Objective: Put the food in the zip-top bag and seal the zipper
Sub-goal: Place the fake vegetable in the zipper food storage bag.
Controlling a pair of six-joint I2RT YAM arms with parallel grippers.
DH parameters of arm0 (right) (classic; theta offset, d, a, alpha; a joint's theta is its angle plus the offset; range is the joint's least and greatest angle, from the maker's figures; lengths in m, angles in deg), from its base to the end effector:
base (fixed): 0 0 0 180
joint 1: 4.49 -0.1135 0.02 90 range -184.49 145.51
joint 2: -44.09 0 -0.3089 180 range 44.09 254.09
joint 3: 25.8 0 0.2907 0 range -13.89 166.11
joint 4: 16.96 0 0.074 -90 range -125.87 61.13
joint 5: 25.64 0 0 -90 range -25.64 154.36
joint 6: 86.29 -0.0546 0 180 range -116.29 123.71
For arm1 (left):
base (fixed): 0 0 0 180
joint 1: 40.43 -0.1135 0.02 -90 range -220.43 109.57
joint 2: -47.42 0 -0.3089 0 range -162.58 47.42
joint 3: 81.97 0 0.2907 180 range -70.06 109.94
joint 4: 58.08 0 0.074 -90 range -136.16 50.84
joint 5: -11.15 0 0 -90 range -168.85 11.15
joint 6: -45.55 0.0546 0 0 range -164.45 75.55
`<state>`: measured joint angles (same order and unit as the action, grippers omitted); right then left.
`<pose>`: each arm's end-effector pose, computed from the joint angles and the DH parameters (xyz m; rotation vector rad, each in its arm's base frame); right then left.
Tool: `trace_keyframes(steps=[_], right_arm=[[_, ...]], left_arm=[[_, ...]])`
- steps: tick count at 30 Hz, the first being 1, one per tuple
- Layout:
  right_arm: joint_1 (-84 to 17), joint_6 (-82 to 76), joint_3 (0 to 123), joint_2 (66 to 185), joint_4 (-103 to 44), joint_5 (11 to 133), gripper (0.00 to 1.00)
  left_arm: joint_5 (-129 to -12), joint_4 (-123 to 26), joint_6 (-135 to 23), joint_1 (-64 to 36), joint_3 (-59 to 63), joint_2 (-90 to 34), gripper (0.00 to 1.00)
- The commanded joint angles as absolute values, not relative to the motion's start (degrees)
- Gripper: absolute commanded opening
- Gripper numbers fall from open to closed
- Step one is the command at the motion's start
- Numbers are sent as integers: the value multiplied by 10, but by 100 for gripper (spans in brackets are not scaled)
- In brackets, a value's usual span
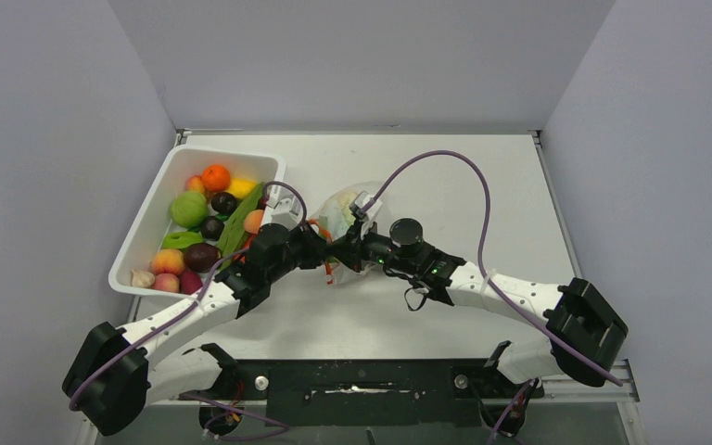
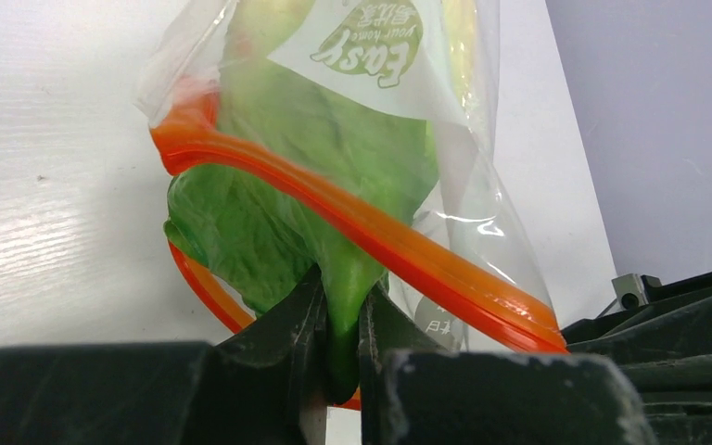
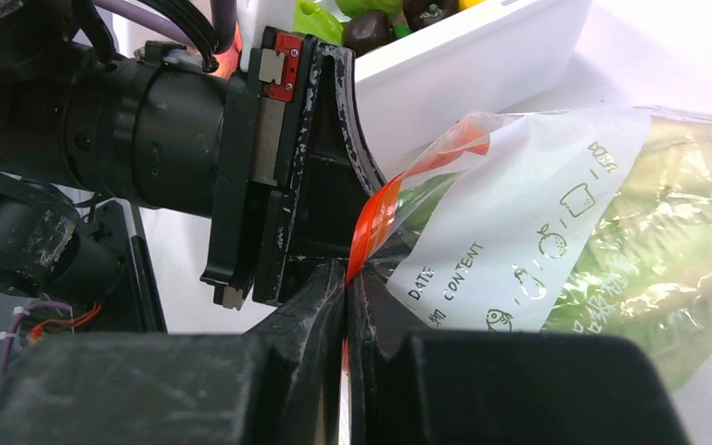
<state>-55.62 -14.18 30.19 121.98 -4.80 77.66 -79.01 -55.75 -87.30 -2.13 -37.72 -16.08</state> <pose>0.2100 0.2806 0.2856 -0.7053 1.7253 1.0641 0.2169 -0.1711 0.2468 -0.0839 2.0637 -0.9112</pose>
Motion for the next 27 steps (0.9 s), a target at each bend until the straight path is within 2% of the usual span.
trace_keyframes(steps=[1, 8, 13, 18, 19, 23, 25, 27], right_arm=[[-563, -151, 329, 1217, 15, 790, 0], [-560, -153, 317, 1220, 17, 748, 0], [-558, -164, 308, 1218, 43, 763, 0], [-559, -178, 318, 1229, 57, 809, 0], [-559, -183, 317, 1229, 59, 809, 0], [-550, -195, 305, 1217, 51, 764, 0], [-538, -204, 289, 1203, 48, 733, 0], [-517, -227, 275, 1188, 39, 716, 0]], left_arm=[[-767, -651, -866, -24, -370, -156, 0], [-705, -670, -874, -23, -397, -114, 0], [-673, -727, -889, -22, -434, -81, 0], [-730, -656, -882, -23, -415, -134, 0], [-729, -646, -880, -24, -405, -146, 4], [-714, -633, -895, -24, -385, -136, 33], [-719, -595, -900, -25, -365, -109, 41], [-733, -539, -892, -27, -339, -74, 44]])
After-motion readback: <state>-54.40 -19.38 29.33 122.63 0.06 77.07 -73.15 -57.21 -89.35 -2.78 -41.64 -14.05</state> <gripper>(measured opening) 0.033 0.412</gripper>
